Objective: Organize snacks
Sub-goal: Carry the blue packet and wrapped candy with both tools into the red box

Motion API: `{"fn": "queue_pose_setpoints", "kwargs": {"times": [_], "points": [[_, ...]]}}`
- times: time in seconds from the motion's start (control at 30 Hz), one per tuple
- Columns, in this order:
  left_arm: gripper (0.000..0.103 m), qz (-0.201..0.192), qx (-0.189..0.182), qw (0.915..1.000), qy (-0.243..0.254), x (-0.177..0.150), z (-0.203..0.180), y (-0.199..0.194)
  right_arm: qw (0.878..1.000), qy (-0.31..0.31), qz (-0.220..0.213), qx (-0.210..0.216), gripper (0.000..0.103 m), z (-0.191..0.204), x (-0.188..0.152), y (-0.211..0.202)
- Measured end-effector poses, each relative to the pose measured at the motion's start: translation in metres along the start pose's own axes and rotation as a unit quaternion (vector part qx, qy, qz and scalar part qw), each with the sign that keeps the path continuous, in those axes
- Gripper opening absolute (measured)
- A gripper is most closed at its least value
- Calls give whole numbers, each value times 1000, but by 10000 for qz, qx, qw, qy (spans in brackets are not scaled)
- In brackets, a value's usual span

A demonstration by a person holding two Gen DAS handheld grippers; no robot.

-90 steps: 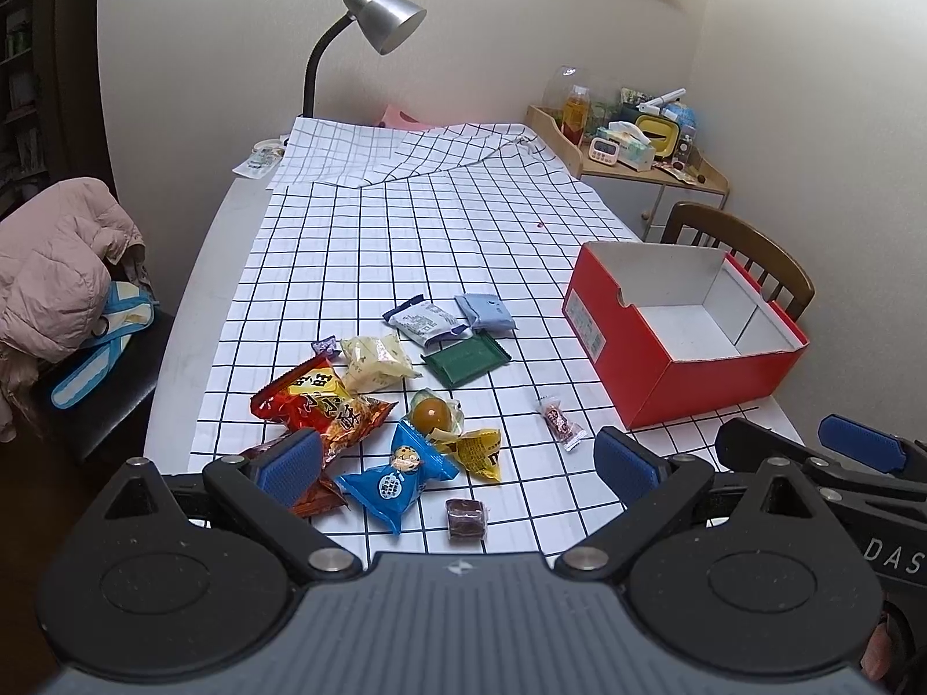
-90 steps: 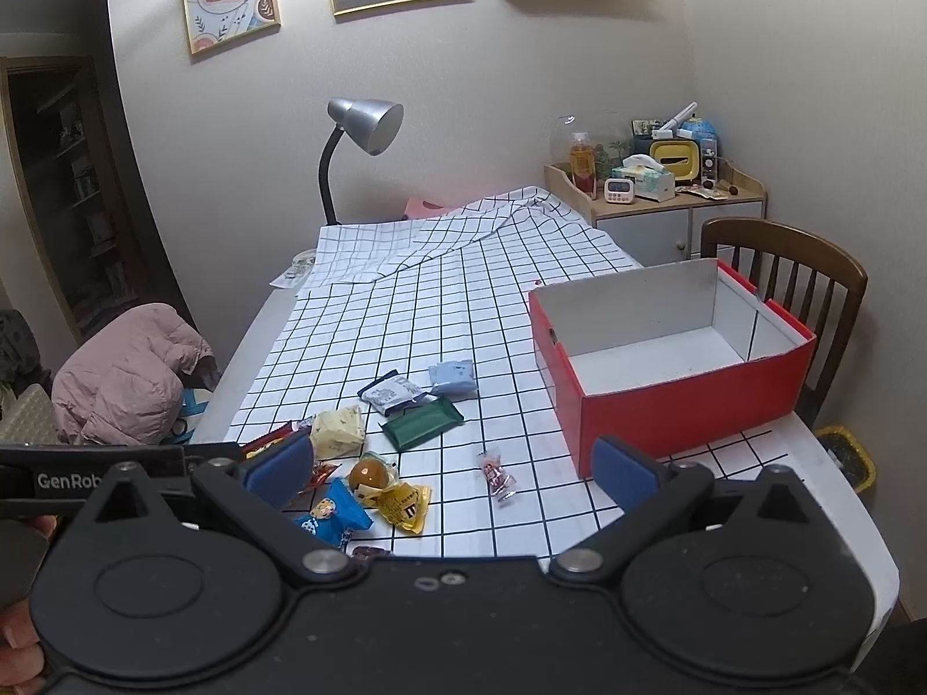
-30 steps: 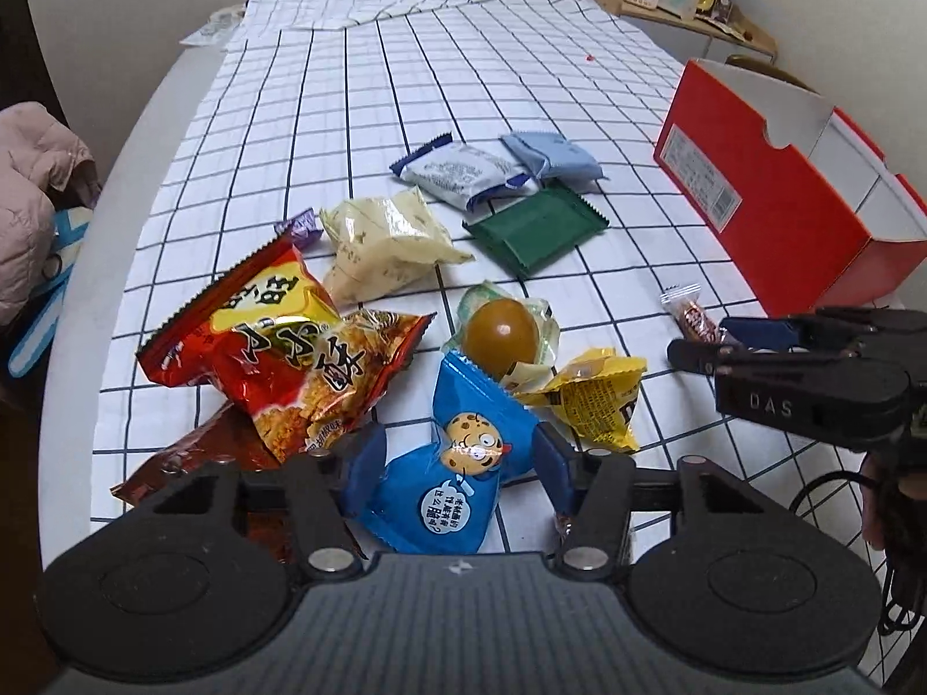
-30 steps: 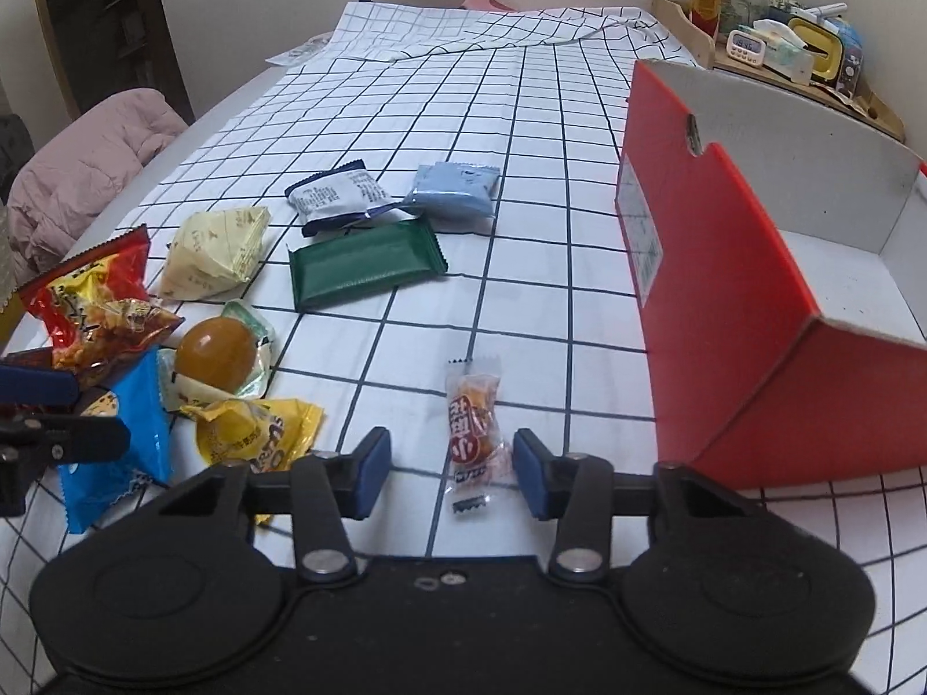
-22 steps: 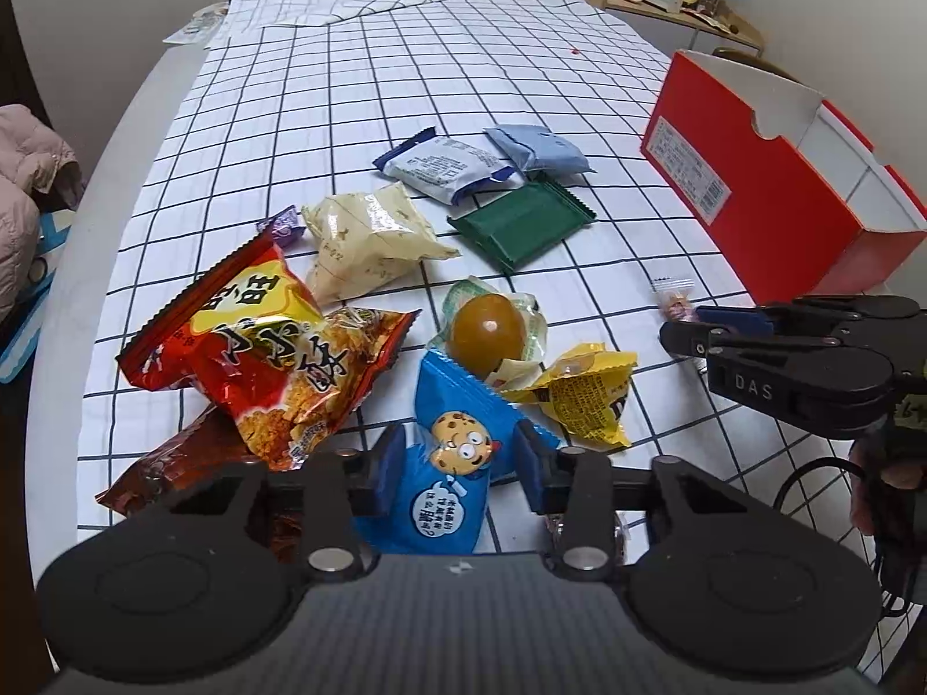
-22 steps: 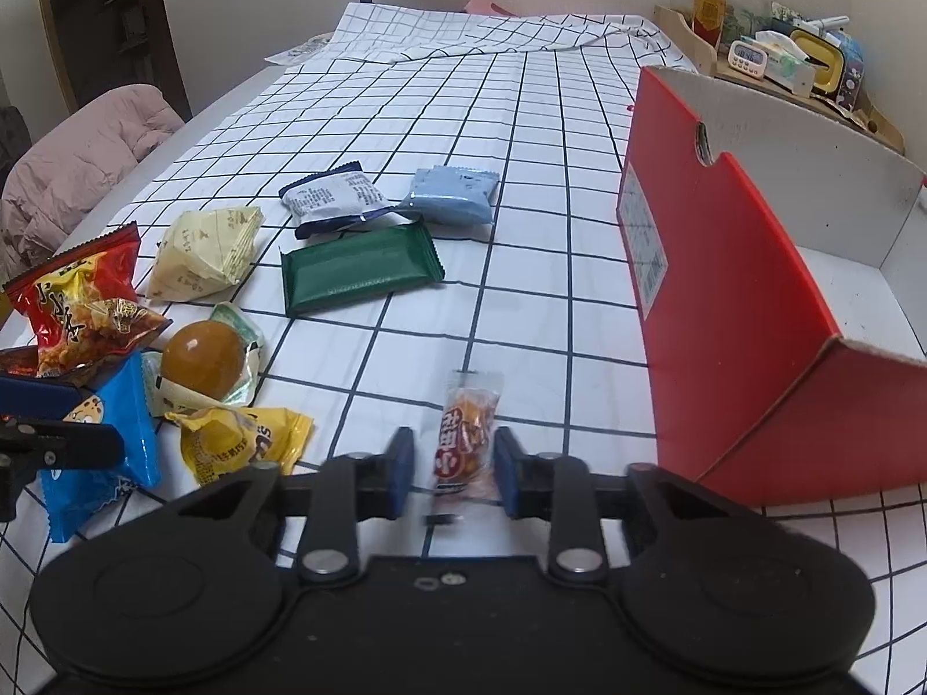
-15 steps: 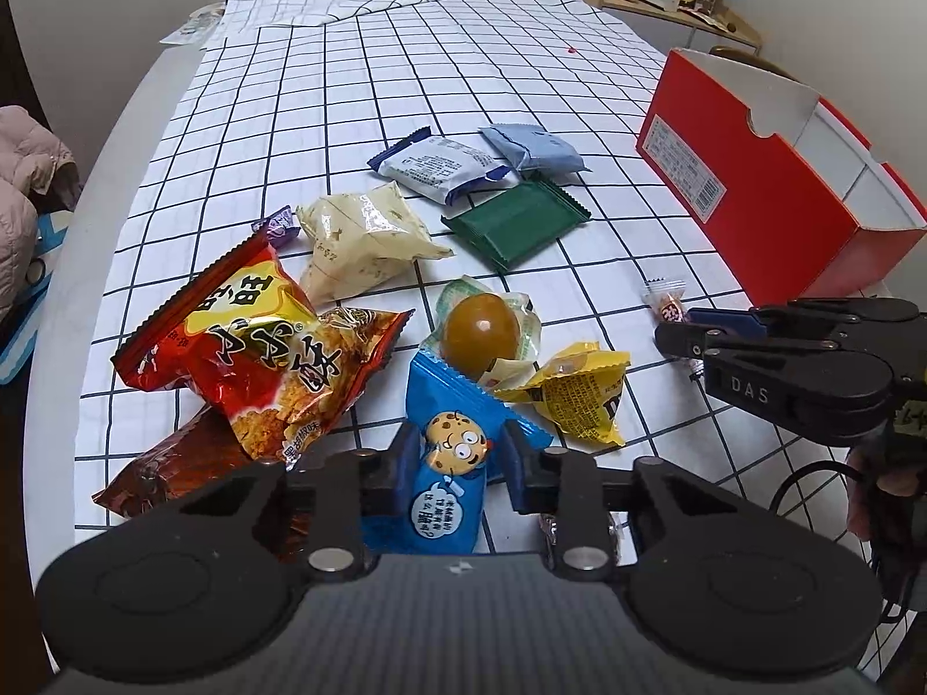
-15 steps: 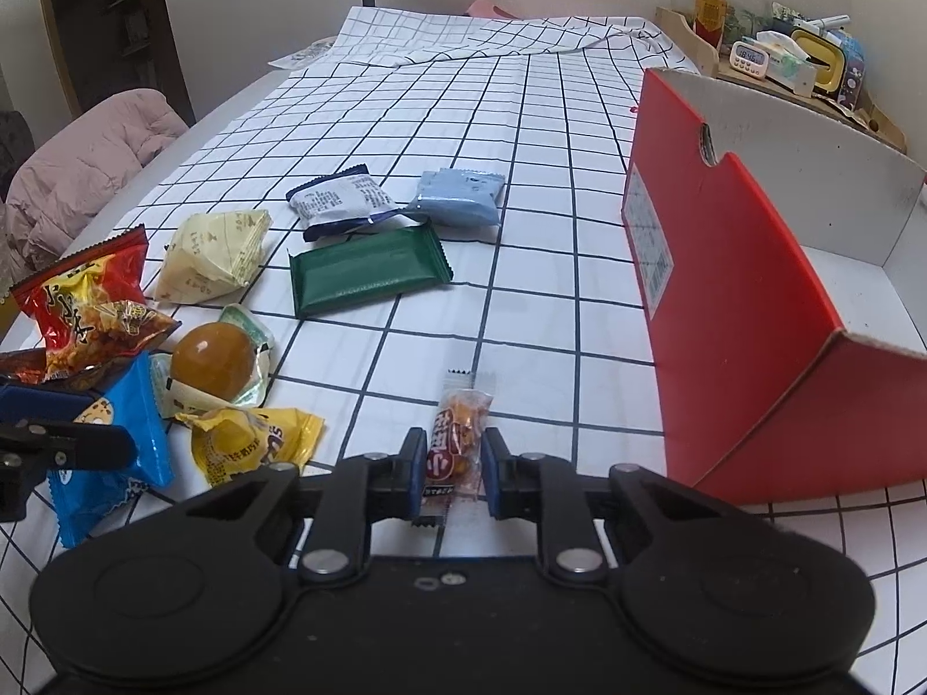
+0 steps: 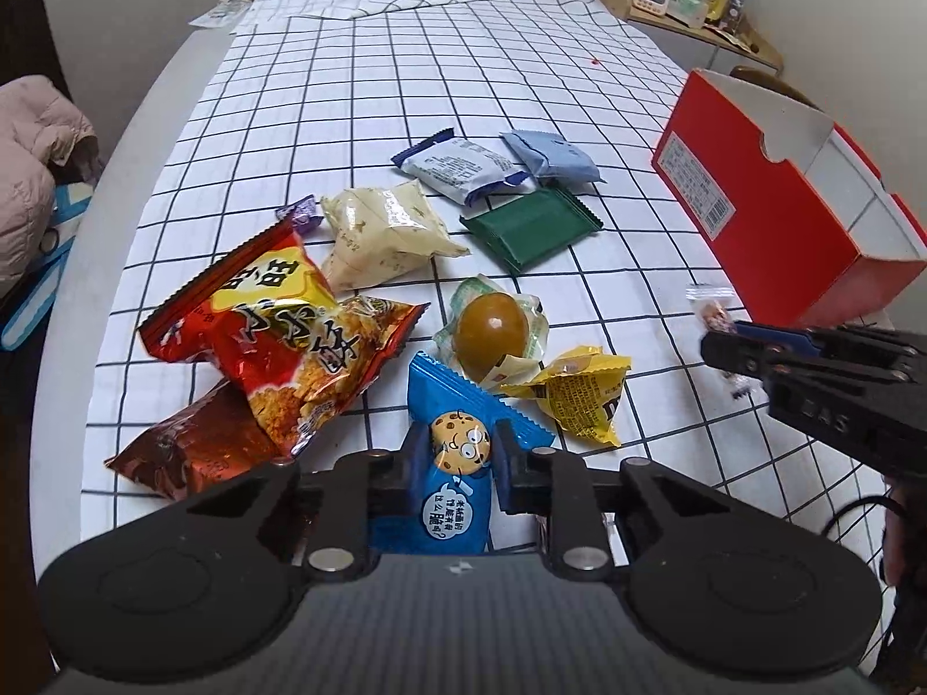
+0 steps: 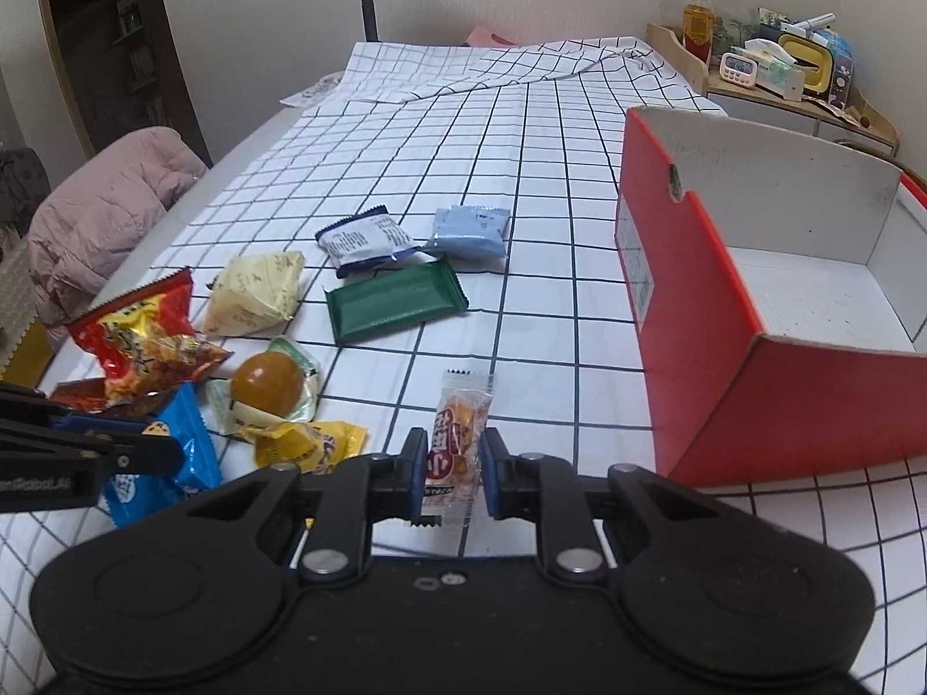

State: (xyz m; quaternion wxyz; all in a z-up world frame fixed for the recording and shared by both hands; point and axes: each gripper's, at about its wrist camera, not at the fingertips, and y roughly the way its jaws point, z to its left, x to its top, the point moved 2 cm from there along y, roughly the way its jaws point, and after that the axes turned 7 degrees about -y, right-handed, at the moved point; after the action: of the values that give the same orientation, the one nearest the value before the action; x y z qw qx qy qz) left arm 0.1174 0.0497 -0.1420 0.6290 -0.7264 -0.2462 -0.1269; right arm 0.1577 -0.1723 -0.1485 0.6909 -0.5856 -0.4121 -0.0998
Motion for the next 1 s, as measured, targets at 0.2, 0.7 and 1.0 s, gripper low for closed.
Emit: {"fn": "queue_pose_setpoints", "kwargs": {"times": [0.2,0.7,1.0], "points": [[22,-44,-69,9998,-157,4,-6,-22,10000,36,-46,39,18,-3,3,-27],[22,-572,-476,9972,-51,40,-82,-73,9984,265,-496,27,18,-56,30,-103],[22,-714,-704,9948,161,61,-156,-72,9972,220,-670,-245,18,-109,36,-127]]}}
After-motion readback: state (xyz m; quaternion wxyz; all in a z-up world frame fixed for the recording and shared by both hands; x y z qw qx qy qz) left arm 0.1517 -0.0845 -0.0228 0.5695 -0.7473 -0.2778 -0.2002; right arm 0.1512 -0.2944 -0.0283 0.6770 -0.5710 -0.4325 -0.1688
